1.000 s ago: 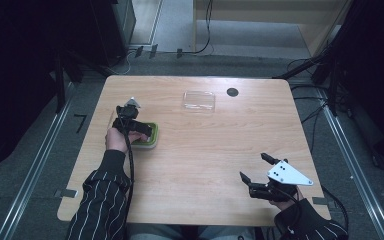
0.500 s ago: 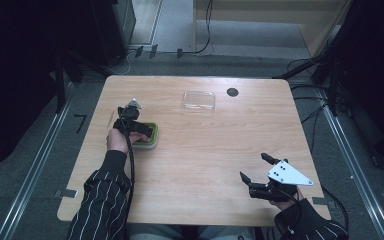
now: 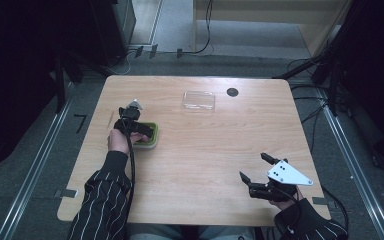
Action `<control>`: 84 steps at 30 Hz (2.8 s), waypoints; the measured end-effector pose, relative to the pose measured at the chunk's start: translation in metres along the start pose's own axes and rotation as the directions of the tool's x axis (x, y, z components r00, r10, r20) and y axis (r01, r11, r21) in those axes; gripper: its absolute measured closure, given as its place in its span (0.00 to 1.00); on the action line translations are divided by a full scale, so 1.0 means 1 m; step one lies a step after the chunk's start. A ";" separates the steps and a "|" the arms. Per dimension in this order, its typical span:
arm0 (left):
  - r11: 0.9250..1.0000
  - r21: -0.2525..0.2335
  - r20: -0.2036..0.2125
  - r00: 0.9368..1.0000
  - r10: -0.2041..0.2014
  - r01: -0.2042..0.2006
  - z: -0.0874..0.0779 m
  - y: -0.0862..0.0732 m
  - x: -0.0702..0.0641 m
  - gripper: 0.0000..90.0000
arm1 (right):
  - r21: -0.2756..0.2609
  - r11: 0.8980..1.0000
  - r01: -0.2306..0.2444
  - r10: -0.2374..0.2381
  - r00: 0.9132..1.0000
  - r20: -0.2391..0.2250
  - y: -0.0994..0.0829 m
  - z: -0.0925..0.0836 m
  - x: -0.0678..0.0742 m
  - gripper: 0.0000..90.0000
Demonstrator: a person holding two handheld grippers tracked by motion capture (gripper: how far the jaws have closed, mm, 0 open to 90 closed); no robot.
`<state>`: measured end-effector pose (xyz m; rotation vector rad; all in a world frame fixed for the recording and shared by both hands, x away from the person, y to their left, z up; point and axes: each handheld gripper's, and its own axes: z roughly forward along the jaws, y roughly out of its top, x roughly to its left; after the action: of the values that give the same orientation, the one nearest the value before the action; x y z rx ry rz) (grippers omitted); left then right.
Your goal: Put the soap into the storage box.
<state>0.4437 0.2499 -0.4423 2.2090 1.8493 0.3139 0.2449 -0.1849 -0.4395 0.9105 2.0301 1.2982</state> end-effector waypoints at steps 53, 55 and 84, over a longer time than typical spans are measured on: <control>0.991 0.045 -0.042 0.991 0.129 -0.127 -0.046 -0.036 -0.009 0.03 | -0.001 1.000 0.006 -0.006 1.000 -0.009 0.001 0.000 0.001 0.15; 0.991 0.049 -0.045 0.991 0.127 -0.125 -0.047 -0.042 -0.008 0.02 | -0.001 1.000 0.007 -0.007 1.000 -0.009 0.001 0.000 0.001 0.15; 0.985 0.115 -0.063 0.989 0.135 -0.127 -0.043 -0.101 -0.004 0.00 | 0.004 1.000 0.004 -0.004 1.000 -0.002 0.000 -0.001 0.001 0.15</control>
<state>0.3356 0.2649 -0.4340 2.4305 1.8010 0.3244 0.2436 -0.1847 -0.4390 0.9066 2.0351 1.2939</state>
